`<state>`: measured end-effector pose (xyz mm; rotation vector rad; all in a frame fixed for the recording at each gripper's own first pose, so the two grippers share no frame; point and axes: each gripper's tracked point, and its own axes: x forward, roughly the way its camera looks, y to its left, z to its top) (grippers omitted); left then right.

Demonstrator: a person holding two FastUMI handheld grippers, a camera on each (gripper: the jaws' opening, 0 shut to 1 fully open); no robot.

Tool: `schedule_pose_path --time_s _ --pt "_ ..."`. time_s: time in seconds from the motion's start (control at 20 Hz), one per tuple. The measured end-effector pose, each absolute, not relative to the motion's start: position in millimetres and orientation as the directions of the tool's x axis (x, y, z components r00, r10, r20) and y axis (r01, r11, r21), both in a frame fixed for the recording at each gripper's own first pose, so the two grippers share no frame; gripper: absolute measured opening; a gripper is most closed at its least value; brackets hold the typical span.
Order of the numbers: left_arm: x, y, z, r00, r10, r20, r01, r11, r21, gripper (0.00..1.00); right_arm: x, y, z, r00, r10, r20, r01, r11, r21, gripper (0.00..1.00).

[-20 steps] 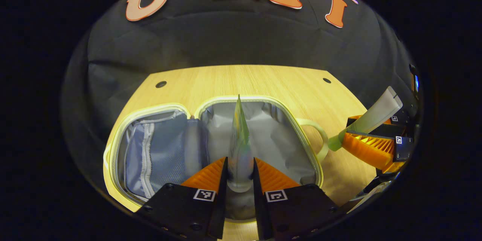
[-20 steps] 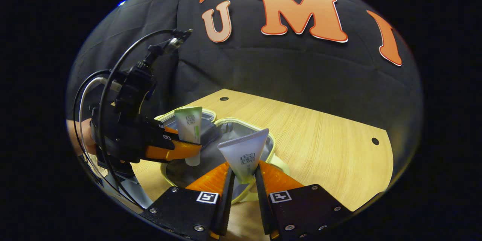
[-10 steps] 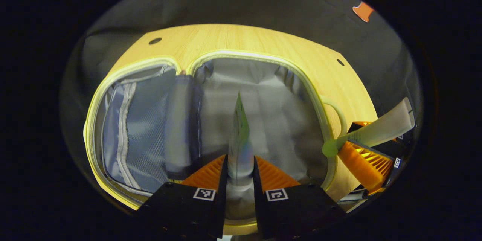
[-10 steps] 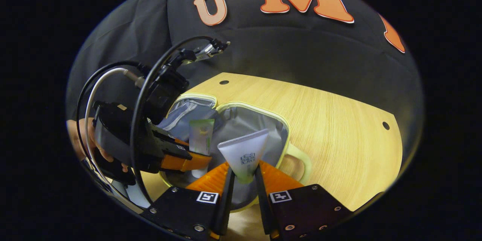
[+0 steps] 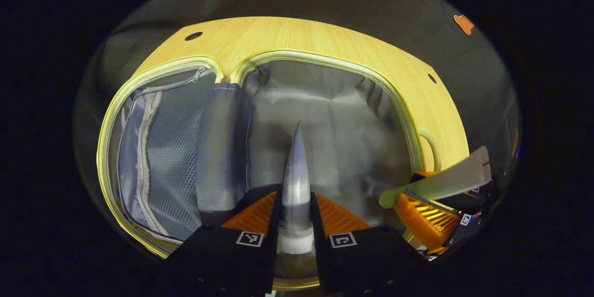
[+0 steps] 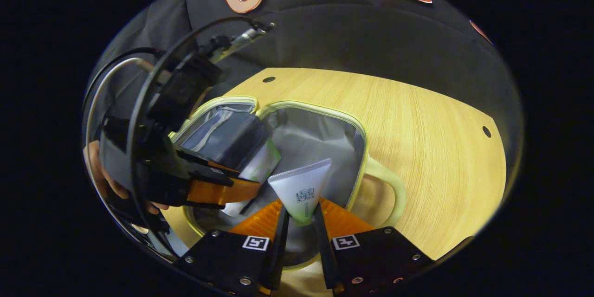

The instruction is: First open the suitcase, pack the skin care products into it, and then close the suitcase.

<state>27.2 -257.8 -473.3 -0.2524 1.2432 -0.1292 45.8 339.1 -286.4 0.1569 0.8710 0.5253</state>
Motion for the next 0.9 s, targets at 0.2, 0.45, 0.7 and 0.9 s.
schedule_pose_path --time_s 0.2,0.45,0.7,0.9 --pt "33.7 -245.2 -446.0 0.416 -0.213 -0.884 -0.001 0.972 -0.235 0.54 48.1 343.9 -298.3 0.483 0.507 -0.714 -0.344 0.86 0.378 0.35" --pt "36.3 -207.1 -400.6 0.557 -0.114 -0.823 -0.036 0.986 -0.161 0.64 50.2 334.8 -300.2 0.426 0.516 -0.743 -0.254 0.856 0.45 0.35" --pt "35.1 -158.3 -371.9 0.63 -0.094 -0.771 -0.146 0.961 -0.237 0.9 49.9 326.4 -300.2 0.397 0.521 -0.756 -0.219 0.853 0.474 0.37" --pt "33.3 -99.5 -371.4 0.663 -0.003 -0.749 -0.251 0.942 -0.225 0.94 48.2 329.7 -297.5 0.397 0.526 -0.752 -0.22 0.85 0.478 0.4"
